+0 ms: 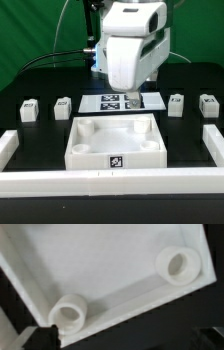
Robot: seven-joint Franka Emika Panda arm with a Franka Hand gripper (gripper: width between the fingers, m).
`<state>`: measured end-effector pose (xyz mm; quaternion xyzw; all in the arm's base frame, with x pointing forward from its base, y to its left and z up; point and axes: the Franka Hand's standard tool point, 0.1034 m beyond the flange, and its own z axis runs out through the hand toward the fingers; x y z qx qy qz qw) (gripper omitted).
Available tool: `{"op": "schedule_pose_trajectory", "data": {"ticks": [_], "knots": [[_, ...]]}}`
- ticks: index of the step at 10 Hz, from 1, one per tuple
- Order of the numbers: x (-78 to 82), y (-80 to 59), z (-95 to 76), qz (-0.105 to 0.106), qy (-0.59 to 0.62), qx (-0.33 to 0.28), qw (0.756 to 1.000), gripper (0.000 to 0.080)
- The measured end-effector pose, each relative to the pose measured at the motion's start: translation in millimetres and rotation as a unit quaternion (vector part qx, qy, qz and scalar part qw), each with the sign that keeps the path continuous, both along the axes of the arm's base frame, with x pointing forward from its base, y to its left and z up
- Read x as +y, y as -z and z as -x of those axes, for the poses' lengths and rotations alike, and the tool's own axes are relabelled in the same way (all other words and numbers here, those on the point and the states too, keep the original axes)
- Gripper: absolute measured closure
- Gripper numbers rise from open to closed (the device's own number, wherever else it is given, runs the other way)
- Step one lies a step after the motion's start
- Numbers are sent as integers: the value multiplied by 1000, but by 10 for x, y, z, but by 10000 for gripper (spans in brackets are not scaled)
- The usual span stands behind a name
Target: Assemble one leg
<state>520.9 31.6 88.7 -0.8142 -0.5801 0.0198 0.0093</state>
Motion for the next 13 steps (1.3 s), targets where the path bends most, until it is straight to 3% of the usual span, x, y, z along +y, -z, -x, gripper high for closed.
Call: {"op": "schedule_pose_trajectory", "data": {"ticks": [6, 10, 13], "knots": [[-14, 19, 14, -2, -13, -3, 1000, 150], [-243, 97, 368, -4, -138, -38, 990, 150], [-276, 158, 453, 4, -174, -42, 984, 150]]}}
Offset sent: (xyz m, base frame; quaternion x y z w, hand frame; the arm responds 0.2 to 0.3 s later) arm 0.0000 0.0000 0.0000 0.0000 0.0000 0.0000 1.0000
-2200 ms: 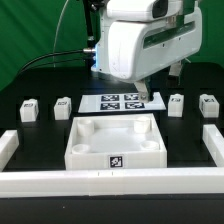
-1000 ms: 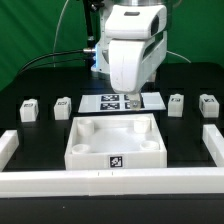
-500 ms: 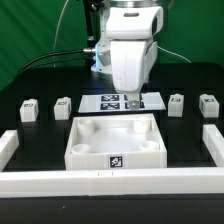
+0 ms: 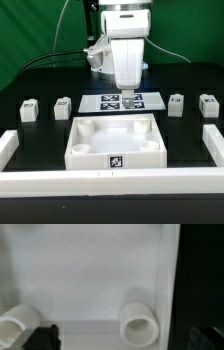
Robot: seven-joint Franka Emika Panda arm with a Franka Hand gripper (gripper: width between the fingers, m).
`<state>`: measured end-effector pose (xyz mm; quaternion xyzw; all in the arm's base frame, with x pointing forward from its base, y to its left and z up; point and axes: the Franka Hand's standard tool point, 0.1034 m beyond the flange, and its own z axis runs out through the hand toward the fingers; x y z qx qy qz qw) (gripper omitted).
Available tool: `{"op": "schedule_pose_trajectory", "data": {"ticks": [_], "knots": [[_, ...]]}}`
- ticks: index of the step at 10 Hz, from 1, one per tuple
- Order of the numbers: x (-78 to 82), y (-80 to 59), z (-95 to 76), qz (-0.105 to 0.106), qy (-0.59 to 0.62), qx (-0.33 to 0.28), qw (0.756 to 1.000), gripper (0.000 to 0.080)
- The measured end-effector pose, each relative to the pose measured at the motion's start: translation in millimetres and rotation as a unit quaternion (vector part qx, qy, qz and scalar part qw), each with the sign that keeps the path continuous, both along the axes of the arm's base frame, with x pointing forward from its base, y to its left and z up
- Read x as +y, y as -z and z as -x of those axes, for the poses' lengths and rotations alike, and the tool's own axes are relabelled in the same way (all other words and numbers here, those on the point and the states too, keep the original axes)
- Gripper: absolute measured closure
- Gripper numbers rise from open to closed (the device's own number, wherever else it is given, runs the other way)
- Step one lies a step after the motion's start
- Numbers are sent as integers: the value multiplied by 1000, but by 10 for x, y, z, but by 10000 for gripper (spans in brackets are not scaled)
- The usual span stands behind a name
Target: Assemble one leg
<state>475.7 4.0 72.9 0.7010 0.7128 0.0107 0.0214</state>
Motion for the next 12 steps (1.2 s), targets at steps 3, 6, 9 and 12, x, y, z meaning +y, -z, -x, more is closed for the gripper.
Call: {"op": "schedule_pose_trajectory", "data": {"ticks": [3, 6, 9, 12], "knots": [[-34, 38, 36, 3, -21, 16, 1000, 150], [-179, 218, 246, 0, -27, 35, 999, 150], [-213, 488, 403, -6, -15, 64, 998, 150], [-170, 644, 475, -10, -17, 79, 997, 150]]}}
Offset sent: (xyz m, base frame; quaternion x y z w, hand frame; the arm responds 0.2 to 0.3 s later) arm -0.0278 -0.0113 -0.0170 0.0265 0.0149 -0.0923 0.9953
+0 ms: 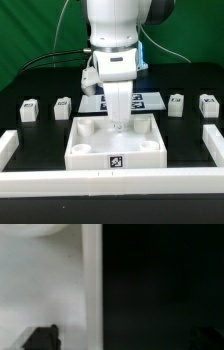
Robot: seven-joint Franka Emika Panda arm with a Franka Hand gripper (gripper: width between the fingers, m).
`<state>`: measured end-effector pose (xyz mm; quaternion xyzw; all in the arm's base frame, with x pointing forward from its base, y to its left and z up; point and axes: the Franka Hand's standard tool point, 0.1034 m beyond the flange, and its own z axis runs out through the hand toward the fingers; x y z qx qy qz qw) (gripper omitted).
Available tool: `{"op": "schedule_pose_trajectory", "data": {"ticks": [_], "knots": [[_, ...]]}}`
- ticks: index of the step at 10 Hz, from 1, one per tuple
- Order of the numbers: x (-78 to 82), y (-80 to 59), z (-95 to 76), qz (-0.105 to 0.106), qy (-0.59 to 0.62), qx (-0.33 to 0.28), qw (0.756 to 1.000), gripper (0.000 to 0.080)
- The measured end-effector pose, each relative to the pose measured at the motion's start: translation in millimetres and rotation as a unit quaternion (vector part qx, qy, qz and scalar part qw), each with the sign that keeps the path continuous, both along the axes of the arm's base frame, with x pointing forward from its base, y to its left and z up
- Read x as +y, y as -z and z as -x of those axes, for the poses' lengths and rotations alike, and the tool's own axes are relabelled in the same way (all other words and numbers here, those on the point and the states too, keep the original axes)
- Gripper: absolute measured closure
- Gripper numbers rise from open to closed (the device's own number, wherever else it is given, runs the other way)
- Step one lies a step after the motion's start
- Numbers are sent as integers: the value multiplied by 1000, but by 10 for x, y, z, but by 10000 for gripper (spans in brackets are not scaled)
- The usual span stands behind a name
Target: Assemble one leg
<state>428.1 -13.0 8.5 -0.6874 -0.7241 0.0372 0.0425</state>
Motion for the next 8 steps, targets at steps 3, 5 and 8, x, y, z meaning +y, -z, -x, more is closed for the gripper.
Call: {"op": "schedule_pose_trajectory", "data": {"ticks": [3, 5, 8], "knots": [[-5, -2, 7, 1, 3, 2, 1000, 258], [-10, 0, 9, 1, 4, 2, 1000, 436], [-13, -15, -27, 0, 4, -6, 1000, 730]]}}
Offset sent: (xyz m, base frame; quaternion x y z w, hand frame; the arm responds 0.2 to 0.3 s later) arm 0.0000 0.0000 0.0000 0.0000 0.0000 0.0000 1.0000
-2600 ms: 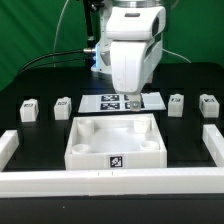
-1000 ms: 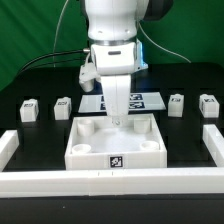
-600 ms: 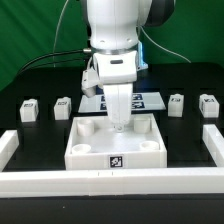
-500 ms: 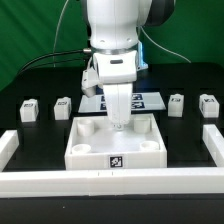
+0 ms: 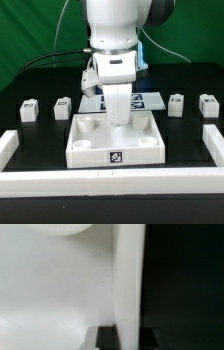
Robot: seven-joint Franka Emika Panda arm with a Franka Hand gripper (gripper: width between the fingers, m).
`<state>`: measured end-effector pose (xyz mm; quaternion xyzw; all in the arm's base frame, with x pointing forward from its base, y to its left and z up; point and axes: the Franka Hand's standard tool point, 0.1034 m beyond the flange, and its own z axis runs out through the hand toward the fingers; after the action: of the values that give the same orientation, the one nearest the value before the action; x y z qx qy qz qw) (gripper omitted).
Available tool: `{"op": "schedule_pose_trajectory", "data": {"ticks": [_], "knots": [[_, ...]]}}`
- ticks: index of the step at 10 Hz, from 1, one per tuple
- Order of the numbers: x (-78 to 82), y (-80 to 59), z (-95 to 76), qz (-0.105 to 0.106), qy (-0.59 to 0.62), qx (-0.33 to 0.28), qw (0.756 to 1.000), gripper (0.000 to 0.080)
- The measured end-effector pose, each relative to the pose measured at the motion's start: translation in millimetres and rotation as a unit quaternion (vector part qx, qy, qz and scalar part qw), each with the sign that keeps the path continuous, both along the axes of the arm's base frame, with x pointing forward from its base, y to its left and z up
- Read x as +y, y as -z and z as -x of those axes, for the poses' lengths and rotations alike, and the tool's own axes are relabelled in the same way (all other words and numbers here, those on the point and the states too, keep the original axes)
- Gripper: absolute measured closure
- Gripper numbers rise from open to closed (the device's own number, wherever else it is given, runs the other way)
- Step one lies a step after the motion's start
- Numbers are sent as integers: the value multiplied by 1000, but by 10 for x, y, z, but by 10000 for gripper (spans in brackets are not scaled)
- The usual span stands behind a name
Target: Assemble one leg
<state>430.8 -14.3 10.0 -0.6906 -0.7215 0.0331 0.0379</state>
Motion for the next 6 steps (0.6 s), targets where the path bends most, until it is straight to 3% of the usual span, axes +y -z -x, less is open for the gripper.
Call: {"op": "schedule_pose_trajectory", "data": {"ticks": [6], "knots": [[-1, -2, -6, 0, 0, -1, 1000, 730]]}}
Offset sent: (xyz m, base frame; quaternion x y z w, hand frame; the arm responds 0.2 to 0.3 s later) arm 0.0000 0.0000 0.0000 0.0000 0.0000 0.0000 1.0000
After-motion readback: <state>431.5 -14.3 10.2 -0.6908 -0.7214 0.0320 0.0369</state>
